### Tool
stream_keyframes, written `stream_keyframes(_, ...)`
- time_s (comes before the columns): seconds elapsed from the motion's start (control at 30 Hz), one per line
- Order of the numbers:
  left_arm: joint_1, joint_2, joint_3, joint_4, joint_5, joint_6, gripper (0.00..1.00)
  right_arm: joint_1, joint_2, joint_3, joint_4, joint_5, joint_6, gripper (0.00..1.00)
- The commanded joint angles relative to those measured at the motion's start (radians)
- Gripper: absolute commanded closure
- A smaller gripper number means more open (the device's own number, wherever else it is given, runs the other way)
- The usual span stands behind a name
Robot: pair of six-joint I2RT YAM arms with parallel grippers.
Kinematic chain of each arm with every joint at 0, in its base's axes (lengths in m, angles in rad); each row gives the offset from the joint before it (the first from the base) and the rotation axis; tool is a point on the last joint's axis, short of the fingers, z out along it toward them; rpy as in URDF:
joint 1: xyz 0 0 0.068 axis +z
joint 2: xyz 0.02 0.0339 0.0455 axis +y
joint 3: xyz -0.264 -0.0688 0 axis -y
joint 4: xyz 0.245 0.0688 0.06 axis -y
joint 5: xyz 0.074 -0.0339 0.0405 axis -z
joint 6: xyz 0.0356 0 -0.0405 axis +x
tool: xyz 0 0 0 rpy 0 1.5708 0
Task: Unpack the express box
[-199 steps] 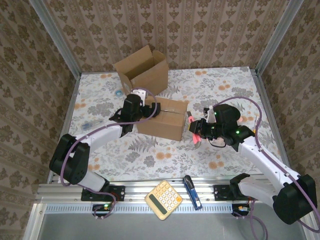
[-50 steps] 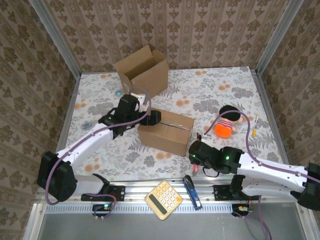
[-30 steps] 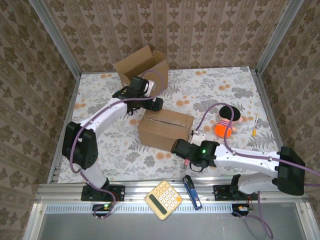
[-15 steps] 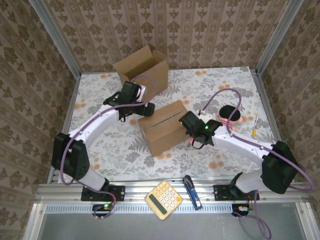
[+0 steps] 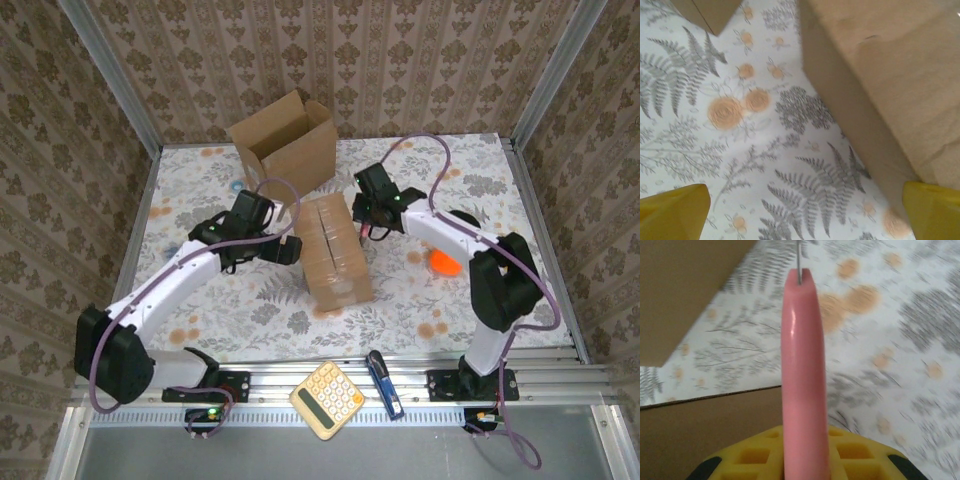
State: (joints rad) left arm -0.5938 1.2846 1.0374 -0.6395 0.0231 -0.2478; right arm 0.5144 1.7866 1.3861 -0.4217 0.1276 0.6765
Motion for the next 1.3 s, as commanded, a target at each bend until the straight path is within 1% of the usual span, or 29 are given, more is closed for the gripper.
stream_keyframes(0.0,-0.058,-0.026,-0.021,0.019,0.077,-0.064,0.00,0.029,0.075,0.127,0.073,-0.278,-0.151,1.00)
stream_keyframes(0.17,-0.110,-0.063,-0.044,0.019,0.081,-0.103,0.00,0.021,0.181,0.271,0.015,-0.430,-0.259,1.00)
stream_keyframes(0.3,-0.146,-0.077,-0.056,0.023,0.081,-0.126,0.00,0.009,0.234,0.330,-0.019,-0.464,-0.273,1.00)
stream_keyframes(0.43,-0.162,-0.086,-0.065,0.019,0.062,-0.138,0.00,-0.003,0.243,0.328,-0.012,-0.440,-0.264,1.00)
stream_keyframes(0.57,-0.162,-0.094,-0.047,-0.019,0.020,-0.126,0.00,-0.035,0.219,0.325,-0.025,-0.347,-0.239,1.00)
stream_keyframes(0.7,-0.162,-0.113,-0.008,-0.068,0.017,-0.108,0.00,-0.092,0.136,0.299,-0.036,-0.255,-0.224,1.00)
stream_keyframes(0.8,-0.162,-0.142,0.018,-0.105,0.023,-0.094,0.00,-0.126,0.048,0.255,-0.057,-0.198,-0.242,1.00)
stream_keyframes(0.93,-0.154,-0.173,0.076,-0.194,0.013,-0.073,0.00,-0.141,-0.092,0.149,-0.101,-0.111,-0.280,1.00)
stream_keyframes(1.0,-0.142,-0.180,0.106,-0.225,0.010,-0.061,0.00,-0.143,-0.160,0.084,-0.111,-0.093,-0.284,1.00)
stream_keyframes(1.07,-0.116,-0.180,0.131,-0.240,0.012,-0.052,0.00,-0.142,-0.229,0.013,-0.147,-0.098,-0.277,1.00)
stream_keyframes(1.13,-0.068,-0.170,0.153,-0.240,0.019,-0.050,0.00,-0.140,-0.308,-0.072,-0.162,-0.110,-0.259,1.00)
stream_keyframes(1.27,0.038,-0.126,0.175,-0.180,0.060,-0.051,0.00,-0.117,-0.465,-0.207,-0.206,-0.091,-0.217,1.00)
